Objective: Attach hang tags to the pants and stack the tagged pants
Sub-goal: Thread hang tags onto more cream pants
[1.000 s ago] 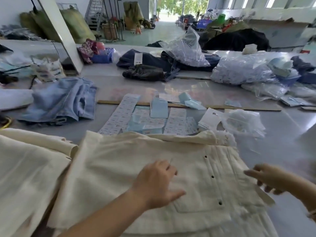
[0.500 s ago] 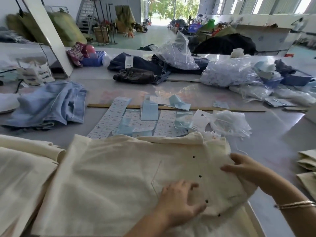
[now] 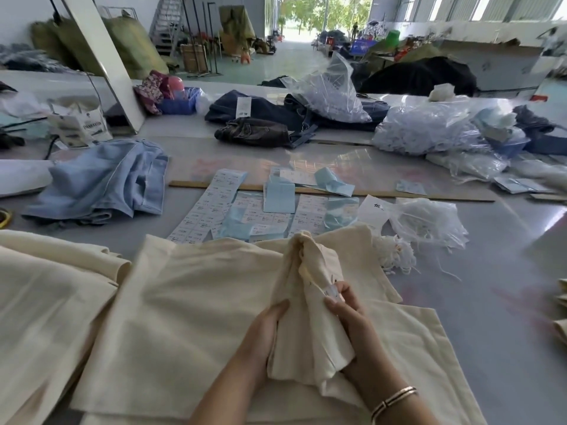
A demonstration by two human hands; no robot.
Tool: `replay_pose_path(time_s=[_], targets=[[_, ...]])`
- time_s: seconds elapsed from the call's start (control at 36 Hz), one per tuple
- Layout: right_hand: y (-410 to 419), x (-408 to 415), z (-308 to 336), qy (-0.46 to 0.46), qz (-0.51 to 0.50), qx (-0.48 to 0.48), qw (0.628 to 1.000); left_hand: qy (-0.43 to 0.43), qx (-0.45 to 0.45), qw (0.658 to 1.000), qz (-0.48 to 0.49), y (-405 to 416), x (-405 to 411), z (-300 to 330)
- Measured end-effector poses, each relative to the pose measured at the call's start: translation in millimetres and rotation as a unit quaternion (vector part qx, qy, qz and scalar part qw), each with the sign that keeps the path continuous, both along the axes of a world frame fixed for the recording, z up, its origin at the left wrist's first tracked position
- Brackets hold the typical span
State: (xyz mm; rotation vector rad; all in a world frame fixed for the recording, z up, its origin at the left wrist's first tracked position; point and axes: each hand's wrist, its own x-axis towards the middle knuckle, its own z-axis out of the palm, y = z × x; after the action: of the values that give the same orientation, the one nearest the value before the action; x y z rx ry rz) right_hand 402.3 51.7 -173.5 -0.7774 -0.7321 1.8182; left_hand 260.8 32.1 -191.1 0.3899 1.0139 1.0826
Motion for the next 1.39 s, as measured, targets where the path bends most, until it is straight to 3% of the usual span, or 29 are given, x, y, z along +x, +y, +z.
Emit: replay_pose_path(time_s=[0.11, 0.22, 0.44, 0.64, 0.81, 1.06, 1.14, 1.31, 1.39], targets=[[2.5, 3.4, -5.6, 0.067, -0.005, -0.023, 0.997, 0.000, 0.000, 1.000, 0.026, -0.1, 1.7, -4.2], [1.8, -0.2, -14.0, 0.045, -0.025, -0.001, 0.999, -0.014, 0.026, 0.999, 0.016, -1.2, 3.9, -3.6], [-0.3, -10.2, -21.1, -0.043, -0.038, 0.055, 0.997, 0.134, 0.188, 0.972, -0.032, -5.3, 11.8, -0.5], [-1.5, -8.5, -22.5, -0.066, -0.004, 0.066, 0.996, 0.157, 0.166, 0.974, -0.007, -5.6, 8.9, -9.9], [-4.5, -7.4, -23.7, -0.212, 0.039, 0.125, 0.968, 0.183, 0.145, 0.972, 0.010, -5.2, 8.7, -9.9], [-2.9, -12.1, -19.4, -0.271, 0.007, 0.104, 0.957, 0.226, 0.144, 0.963, -0.019, -9.3, 6.8, -3.8], [-3.4, -11.2, -19.2, -0.215, 0.004, 0.063, 0.975, 0.194, 0.125, 0.973, -0.009, -11.7, 4.5, -5.1], [-1.9, -6.6, -17.5, -0.106, 0.020, 0.018, 0.994, -0.021, 0.079, 0.996, -0.022, -19.3, 0.2, 1.2], [-0.6, -5.2, -17.4, -0.066, 0.012, 0.001, 0.998, -0.039, 0.089, 0.995, -0.012, -19.9, -1.1, 3.6]])
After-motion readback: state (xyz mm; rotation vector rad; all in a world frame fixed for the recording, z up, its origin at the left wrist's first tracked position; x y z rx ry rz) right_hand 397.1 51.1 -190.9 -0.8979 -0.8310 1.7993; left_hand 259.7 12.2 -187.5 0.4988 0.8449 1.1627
